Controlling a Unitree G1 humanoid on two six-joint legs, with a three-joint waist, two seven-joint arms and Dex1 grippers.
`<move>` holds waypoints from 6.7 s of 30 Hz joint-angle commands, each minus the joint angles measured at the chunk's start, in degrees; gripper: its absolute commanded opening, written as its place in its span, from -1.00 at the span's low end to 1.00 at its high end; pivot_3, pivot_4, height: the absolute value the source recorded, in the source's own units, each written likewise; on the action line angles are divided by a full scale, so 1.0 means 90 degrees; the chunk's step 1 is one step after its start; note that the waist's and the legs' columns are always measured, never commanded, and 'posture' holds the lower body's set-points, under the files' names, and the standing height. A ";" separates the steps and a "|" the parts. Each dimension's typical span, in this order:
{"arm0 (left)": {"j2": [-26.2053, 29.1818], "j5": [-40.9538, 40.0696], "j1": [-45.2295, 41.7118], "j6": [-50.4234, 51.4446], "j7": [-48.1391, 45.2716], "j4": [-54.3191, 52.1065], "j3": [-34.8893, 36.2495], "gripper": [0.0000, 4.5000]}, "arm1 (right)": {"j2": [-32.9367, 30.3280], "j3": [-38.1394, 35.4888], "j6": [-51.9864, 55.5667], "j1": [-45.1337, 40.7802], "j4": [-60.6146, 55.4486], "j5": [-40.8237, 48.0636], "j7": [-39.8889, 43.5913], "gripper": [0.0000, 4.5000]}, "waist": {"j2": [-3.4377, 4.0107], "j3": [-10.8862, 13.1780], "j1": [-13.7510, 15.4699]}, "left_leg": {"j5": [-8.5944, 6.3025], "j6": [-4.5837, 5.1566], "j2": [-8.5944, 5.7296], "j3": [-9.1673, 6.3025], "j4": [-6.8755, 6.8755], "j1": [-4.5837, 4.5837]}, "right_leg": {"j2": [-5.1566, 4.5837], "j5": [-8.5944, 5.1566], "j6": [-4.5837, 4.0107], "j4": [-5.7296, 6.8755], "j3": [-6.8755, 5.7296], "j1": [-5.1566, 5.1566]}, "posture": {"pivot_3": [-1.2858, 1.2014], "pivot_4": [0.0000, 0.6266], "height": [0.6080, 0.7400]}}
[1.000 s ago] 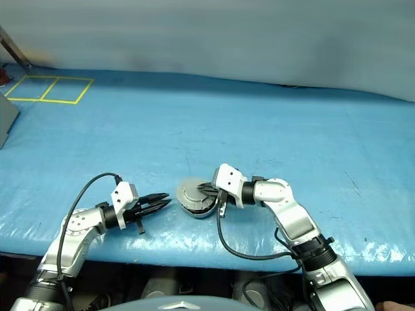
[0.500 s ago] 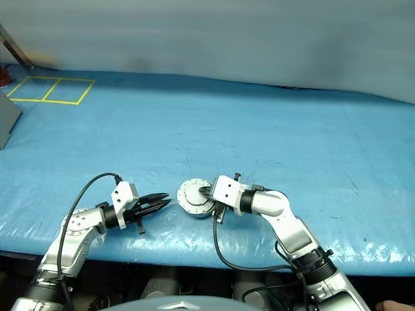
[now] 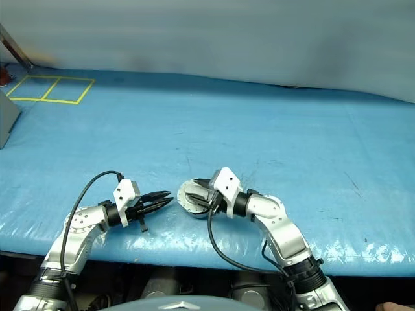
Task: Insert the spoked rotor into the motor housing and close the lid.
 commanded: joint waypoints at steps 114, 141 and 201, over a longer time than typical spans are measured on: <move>-0.0170 -0.0074 -0.0017 -0.0229 -0.0152 0.0376 -0.0016 -0.67 | -0.0543 0.0216 -0.0261 -0.0815 0.1142 -0.0878 0.0364 0.34 | 0.0000 0.0000 0.0002 | -0.0009 -0.0012 -0.0001 -0.0007 0.0003 0.0009 | -0.0005 0.0001 0.0000 0.0000 -0.0006 0.0001 | 0.03 -0.52 1.00; -0.0288 -0.0252 0.0052 0.0447 0.0292 -0.0542 0.0035 -0.67 | -0.0573 0.0342 -0.0161 -0.0858 0.1665 -0.1129 0.0226 0.34 | -0.0001 -0.0001 0.0000 | -0.0011 -0.0015 -0.0001 -0.0009 0.0003 0.0012 | -0.0007 0.0001 0.0000 -0.0001 -0.0006 0.0005 | 0.03 -0.52 1.00; -0.0949 0.0015 -0.1094 0.0941 -0.0361 0.0696 -0.0972 -1.00 | -0.0097 -0.1024 0.0814 -0.0200 0.0228 0.0853 -0.0012 0.98 | 0.0009 -0.0084 0.0088 | -0.0024 0.0014 -0.0008 -0.0014 -0.0002 -0.0002 | -0.0019 -0.0001 0.0000 -0.0027 -0.0017 0.0005 | 0.03 -0.52 1.00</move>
